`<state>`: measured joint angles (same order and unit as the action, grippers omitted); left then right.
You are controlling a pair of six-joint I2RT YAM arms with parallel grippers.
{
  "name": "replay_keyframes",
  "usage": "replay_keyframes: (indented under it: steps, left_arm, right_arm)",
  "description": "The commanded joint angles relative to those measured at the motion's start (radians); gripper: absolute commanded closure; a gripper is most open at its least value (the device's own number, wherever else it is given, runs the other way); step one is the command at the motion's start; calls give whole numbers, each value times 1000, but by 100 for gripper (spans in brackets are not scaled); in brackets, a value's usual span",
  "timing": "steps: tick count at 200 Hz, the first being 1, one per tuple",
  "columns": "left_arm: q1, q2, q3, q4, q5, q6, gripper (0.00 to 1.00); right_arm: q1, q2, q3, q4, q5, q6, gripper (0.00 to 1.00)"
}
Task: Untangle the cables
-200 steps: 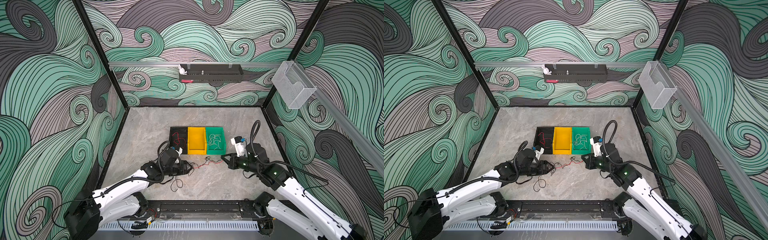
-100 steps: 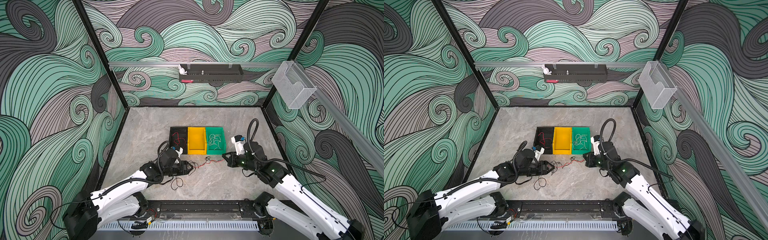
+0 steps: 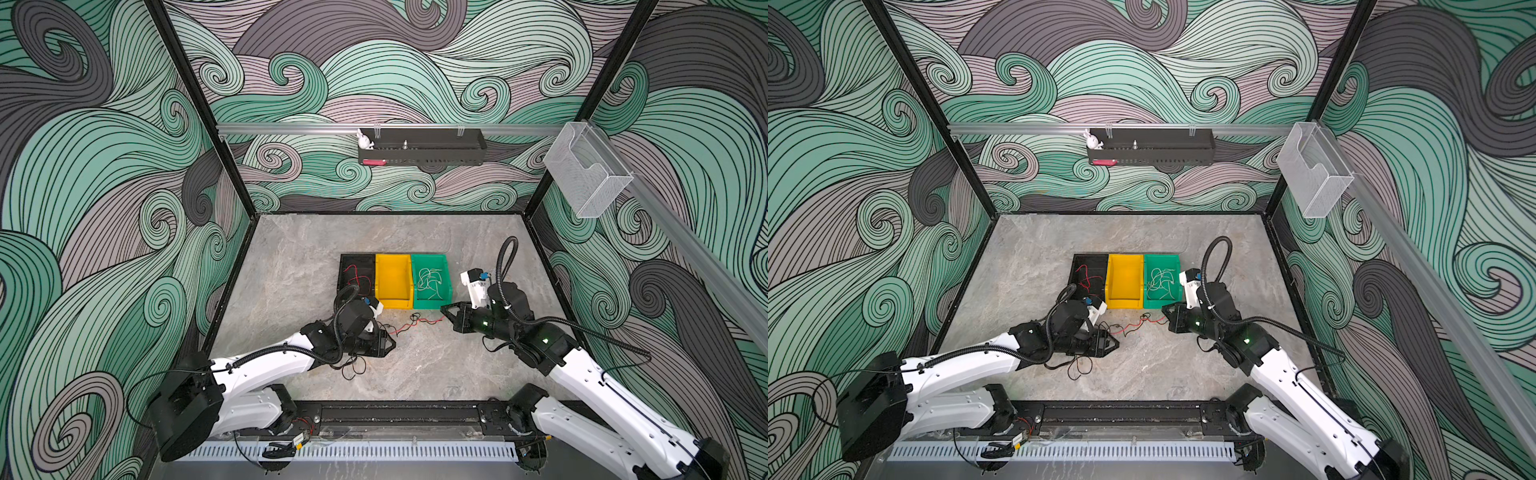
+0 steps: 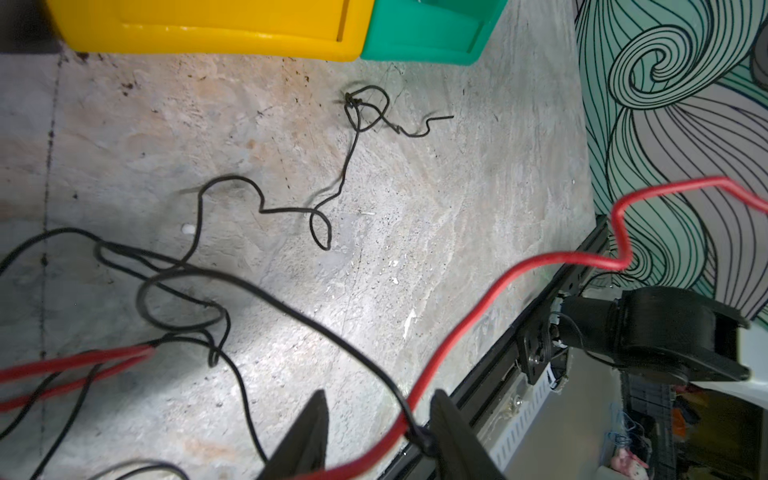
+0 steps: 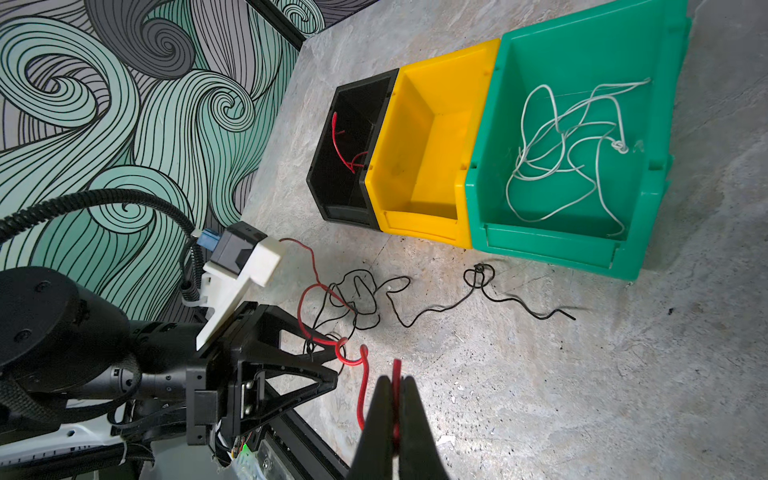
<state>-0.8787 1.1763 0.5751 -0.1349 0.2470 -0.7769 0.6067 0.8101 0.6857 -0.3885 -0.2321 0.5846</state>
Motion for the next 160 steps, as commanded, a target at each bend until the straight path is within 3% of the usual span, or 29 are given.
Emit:
replay_keyframes:
  steps: [1, 22, 46, 74, 160]
  left_arm:
    - [-4, -17, 37, -9, -38, 13, 77]
    - [-5, -53, 37, -46, -82, 7, 91]
    - [-4, -91, 38, -113, -149, -4, 94]
    - [-1, -117, 37, -176, -215, -9, 95]
    - [32, -179, -6, -286, -357, -38, 97]
  right_arm:
    - [1, -14, -15, 3, 24, -4, 98]
    - [1, -13, -16, -26, 76, -30, 98]
    - [-7, -13, -8, -90, 150, -75, 98]
    - [-49, -45, 5, -179, 240, -137, 98]
    - [-213, -71, -12, -251, 264, -191, 97]
